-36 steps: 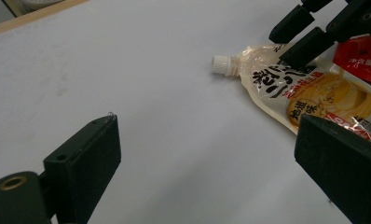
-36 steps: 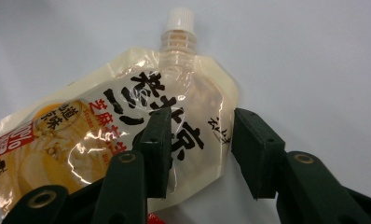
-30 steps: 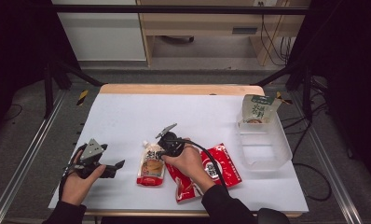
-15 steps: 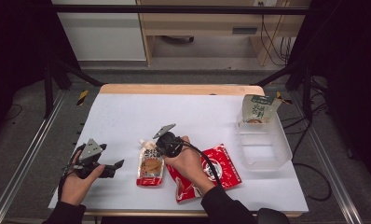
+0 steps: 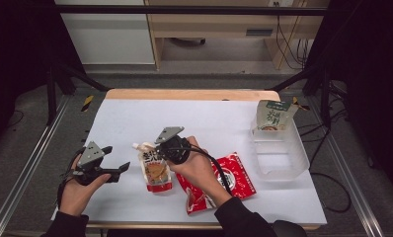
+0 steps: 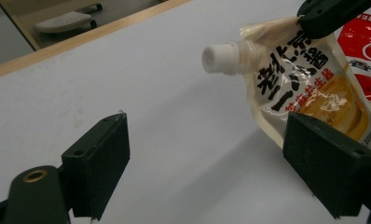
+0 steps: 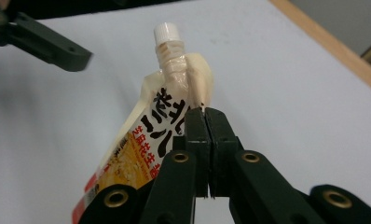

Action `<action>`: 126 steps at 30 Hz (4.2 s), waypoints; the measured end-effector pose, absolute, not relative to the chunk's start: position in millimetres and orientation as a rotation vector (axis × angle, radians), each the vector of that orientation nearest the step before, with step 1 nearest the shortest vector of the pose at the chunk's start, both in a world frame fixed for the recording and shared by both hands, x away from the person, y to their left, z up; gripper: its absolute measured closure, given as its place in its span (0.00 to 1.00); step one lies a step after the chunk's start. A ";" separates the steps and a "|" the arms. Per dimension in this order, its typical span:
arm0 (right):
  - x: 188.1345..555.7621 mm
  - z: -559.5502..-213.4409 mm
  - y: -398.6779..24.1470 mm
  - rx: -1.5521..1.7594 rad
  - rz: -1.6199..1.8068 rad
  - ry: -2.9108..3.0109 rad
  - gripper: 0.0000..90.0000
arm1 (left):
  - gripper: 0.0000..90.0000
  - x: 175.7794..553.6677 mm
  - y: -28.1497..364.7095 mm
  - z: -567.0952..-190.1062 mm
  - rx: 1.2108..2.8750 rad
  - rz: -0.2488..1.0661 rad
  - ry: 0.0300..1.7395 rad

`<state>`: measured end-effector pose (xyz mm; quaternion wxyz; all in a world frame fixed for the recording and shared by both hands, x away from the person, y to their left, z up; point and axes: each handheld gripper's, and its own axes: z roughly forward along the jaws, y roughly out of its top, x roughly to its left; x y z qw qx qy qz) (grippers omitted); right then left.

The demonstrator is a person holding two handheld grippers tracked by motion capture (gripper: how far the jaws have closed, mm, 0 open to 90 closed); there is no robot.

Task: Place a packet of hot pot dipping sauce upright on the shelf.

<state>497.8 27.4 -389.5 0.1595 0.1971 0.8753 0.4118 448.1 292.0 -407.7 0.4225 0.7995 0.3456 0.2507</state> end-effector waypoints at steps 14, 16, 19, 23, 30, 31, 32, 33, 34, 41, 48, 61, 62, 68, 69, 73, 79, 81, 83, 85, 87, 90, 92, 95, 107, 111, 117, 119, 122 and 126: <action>486.3 -368.0 25.2 0.431 1.230 2.453 1.00 | 0.22 464.2 265.2 -384.1 2.080 0.603 0.749; 485.0 -367.5 24.1 0.409 1.242 2.457 1.00 | 0.24 466.0 260.6 -384.8 2.093 0.593 0.731; 481.1 -367.0 22.9 0.376 1.259 2.473 1.00 | 0.27 467.4 257.2 -386.7 2.097 0.569 0.723; 475.6 -365.9 21.8 0.336 1.260 2.493 1.00 | 0.37 466.6 256.9 -387.3 2.119 0.538 0.692; 470.9 -363.8 19.7 0.317 1.227 2.525 0.99 | 0.54 464.7 256.1 -382.6 2.112 0.499 0.651; 470.1 -363.6 18.7 0.323 1.216 2.528 0.99 | 0.57 464.5 255.1 -382.2 2.109 0.491 0.647; 469.8 -363.2 17.7 0.323 1.210 2.533 0.99 | 0.58 464.2 253.3 -381.9 2.108 0.493 0.641; 469.1 -362.8 16.4 0.324 1.198 2.541 0.99 | 0.60 463.7 251.8 -381.5 2.111 0.490 0.633; 468.5 -362.5 14.8 0.328 1.178 2.546 0.99 | 0.62 463.3 250.6 -380.9 2.111 0.481 0.628; 468.2 -363.2 -0.1 0.369 1.111 2.576 0.98 | 0.78 456.0 239.5 -376.4 2.125 0.410 0.567; 467.8 -363.0 -9.6 0.362 1.058 2.598 0.97 | 0.81 450.7 227.5 -370.6 2.134 0.385 0.526; 466.0 -344.4 -9.1 0.214 0.895 2.639 0.57 | 0.81 448.3 218.0 -360.9 2.183 0.373 0.435; 466.2 -343.2 -8.0 0.198 0.883 2.646 0.55 | 0.81 448.4 217.9 -360.5 2.184 0.368 0.430; 471.0 -342.4 0.0 0.159 0.808 2.693 0.40 | 0.81 448.8 219.3 -357.5 2.189 0.366 0.427; 472.3 -341.8 1.7 0.169 0.776 2.700 0.38 | 0.81 448.5 219.4 -356.9 2.185 0.365 0.429; 477.4 -340.9 6.8 0.167 0.757 2.744 0.30 | 0.81 447.4 220.4 -352.7 2.180 0.371 0.417; 482.2 -337.2 12.5 0.164 0.705 2.796 0.39 | 0.81 445.1 219.0 -347.9 2.182 0.372 0.388; 482.9 -335.9 13.3 0.159 0.694 2.806 0.42 | 0.81 445.3 218.4 -347.4 2.189 0.372 0.382; 481.7 -334.6 14.4 0.156 0.695 2.817 0.51 | 0.81 444.6 216.9 -347.6 2.184 0.367 0.377; 480.5 -333.4 16.1 0.136 0.689 2.819 0.59 | 0.81 443.9 215.8 -347.3 2.185 0.371 0.369; 480.2 -332.3 16.5 0.141 0.671 2.812 0.68 | 0.81 443.6 215.5 -347.0 2.179 0.370 0.367; 480.3 -331.3 16.0 0.154 0.663 2.813 0.78 | 0.81 443.5 215.6 -346.4 2.174 0.371 0.369; 479.4 -330.9 15.6 0.155 0.668 2.819 0.85 | 0.81 443.4 215.9 -346.1 2.169 0.369 0.363; 478.5 -329.5 15.4 0.142 0.668 2.821 0.91 | 0.81 443.4 215.9 -346.3 2.160 0.370 0.363; 481.7 -315.3 12.6 0.164 0.663 2.814 0.97 | 0.57 448.6 214.7 -347.4 2.118 0.377 0.459; 484.6 -304.6 8.7 0.160 0.665 2.798 0.97 | 0.43 446.1 218.7 -345.1 2.052 0.397 0.490; 488.5 -282.8 -0.6 0.153 0.689 2.754 0.97 | 0.22 439.5 228.7 -349.8 2.018 0.455 0.541; 489.4 -275.7 -5.8 0.161 0.705 2.743 0.97 | 0.17 435.8 233.0 -356.1 2.023 0.465 0.568; 491.2 -267.4 -15.0 0.158 0.708 2.723 0.97 | 0.14 431.2 241.0 -367.3 2.045 0.483 0.596; 491.0 -255.2 -33.0 0.174 0.715 2.687 0.97 | 0.12 428.3 252.2 -381.9 2.032 0.493 0.635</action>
